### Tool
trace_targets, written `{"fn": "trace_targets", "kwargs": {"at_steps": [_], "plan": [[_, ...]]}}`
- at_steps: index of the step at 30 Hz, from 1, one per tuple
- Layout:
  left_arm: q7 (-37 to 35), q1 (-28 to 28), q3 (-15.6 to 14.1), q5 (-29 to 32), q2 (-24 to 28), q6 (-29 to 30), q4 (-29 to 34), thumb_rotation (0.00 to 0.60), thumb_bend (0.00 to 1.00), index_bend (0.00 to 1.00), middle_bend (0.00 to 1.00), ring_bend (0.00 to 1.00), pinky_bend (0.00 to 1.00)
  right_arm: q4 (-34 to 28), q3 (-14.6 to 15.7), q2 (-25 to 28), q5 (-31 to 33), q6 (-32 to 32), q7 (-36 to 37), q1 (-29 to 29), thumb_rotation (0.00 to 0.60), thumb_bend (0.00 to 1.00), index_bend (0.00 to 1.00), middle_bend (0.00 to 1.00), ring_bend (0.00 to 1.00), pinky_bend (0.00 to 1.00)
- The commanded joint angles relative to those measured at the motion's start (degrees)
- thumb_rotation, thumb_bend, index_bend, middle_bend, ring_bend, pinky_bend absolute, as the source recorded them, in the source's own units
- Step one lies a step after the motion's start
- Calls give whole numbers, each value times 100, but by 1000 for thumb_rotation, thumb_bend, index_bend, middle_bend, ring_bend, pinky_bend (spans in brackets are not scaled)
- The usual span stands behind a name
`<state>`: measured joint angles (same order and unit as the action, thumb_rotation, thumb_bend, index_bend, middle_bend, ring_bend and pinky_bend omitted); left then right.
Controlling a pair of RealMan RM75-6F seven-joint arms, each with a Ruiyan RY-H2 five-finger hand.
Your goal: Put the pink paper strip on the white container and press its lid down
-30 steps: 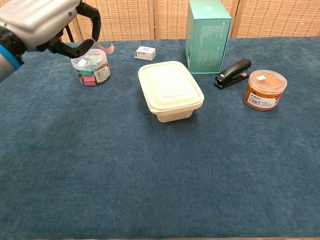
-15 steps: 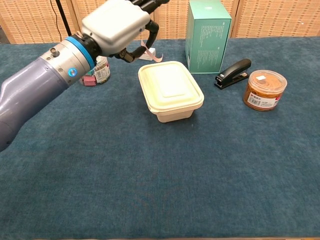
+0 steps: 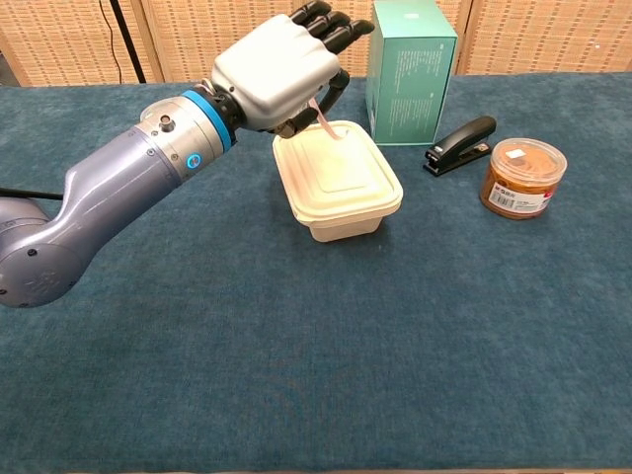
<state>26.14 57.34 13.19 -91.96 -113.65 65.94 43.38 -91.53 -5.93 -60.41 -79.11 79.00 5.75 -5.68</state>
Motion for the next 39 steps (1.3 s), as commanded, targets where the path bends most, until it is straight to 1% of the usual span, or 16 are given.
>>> {"fn": "trace_targets", "kwargs": {"at_steps": [1,5,17,23,32,36,38,39], "plan": [[172,108,-64,-10,-117,-85,-174,600,445,602,0,0,0,3,0,10,-2,-7,27,-2,600,0,0,0,0,0],[355,200,-118,14,-256,-149,-417,600,445,602,0,0,0,-1,-3,29,-4,2,55,4,600,0,0,0,0,0],[433,325,-155,141,-464,-115,-868,600,445,602,0,0,0,26,-15,36,46,-55,80,-13,600,0,0,0,0,0],[483,329,-203,177,-476,-51,-971,600,446,599,0,0,0,20,-17,37,45,-55,86,-15,600,0,0,0,0,0],[530,345,-312,191,-488,-73,-1034,600,447,563,0,0,0,-23,-13,72,35,-22,95,5,600,0,0,0,0,0],[586,335,-365,177,-461,-42,-1056,600,448,533,0,0,0,-30,-15,85,47,-31,96,5,600,0,0,0,0,0],[636,319,-410,160,-412,-31,-1059,600,445,492,0,0,0,-42,-18,96,33,-11,111,11,600,0,0,0,0,0],[627,310,-423,163,-387,-38,-1035,600,438,446,0,0,0,-45,-18,101,29,-3,117,14,600,0,0,0,0,0]]}}
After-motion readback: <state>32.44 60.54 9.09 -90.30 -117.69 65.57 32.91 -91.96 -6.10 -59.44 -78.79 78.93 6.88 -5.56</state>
